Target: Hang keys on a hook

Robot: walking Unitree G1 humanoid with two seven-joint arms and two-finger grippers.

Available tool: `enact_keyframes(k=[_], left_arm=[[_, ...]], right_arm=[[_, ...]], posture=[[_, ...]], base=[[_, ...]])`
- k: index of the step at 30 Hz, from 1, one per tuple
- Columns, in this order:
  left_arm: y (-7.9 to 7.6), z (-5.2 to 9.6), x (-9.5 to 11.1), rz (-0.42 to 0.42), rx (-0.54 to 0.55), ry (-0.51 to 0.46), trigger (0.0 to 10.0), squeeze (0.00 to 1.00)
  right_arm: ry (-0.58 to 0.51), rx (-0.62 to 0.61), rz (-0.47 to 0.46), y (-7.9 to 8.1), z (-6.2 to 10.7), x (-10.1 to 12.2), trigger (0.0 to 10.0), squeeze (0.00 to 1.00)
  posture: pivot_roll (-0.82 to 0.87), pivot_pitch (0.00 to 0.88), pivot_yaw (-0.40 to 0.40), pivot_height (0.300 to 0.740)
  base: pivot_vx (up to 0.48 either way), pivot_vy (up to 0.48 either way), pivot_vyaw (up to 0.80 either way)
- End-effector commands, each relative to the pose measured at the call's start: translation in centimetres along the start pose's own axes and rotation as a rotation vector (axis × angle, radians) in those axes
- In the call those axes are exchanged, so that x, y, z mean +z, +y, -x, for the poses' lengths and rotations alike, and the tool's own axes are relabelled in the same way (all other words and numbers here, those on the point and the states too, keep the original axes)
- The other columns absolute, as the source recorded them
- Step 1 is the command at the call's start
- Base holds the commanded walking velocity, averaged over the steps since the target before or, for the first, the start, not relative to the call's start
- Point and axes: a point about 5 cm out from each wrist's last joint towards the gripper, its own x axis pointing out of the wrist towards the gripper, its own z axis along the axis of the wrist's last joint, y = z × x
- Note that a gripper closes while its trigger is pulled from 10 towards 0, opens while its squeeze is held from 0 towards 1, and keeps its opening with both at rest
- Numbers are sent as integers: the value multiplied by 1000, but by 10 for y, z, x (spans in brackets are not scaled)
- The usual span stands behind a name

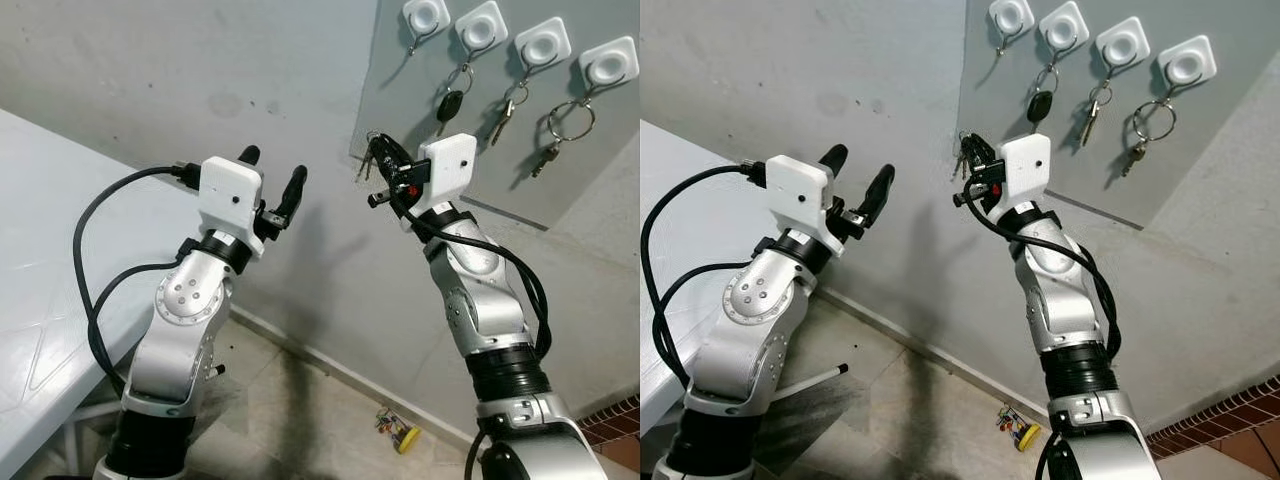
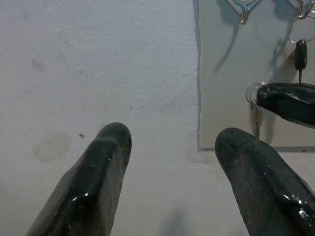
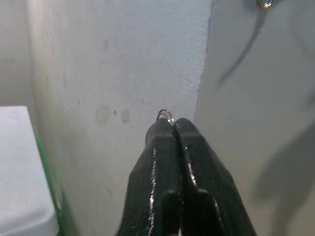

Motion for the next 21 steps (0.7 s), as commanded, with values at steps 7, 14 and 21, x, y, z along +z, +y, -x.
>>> enact_keyframes(k=[7, 14, 21], left_arm=[[-5, -5, 4, 6, -30, -26, 10000, 0], [-5, -5, 3, 12, -15, -28, 10000, 0], [-5, -4, 3, 12, -11, -28, 10000, 0]], right_arm=[[-105, -31, -102, -9, -24, 24, 10000, 0], [-151, -28, -158, -12, -37, 36, 10000, 0], [-203, -43, -218, -15, -43, 44, 10000, 0]], posture=[[-51, 90, -29, 740], [-47, 90, -39, 740], [-47, 91, -43, 740]], base=[[0, 0, 0], [0, 0, 0], [0, 0, 0]])
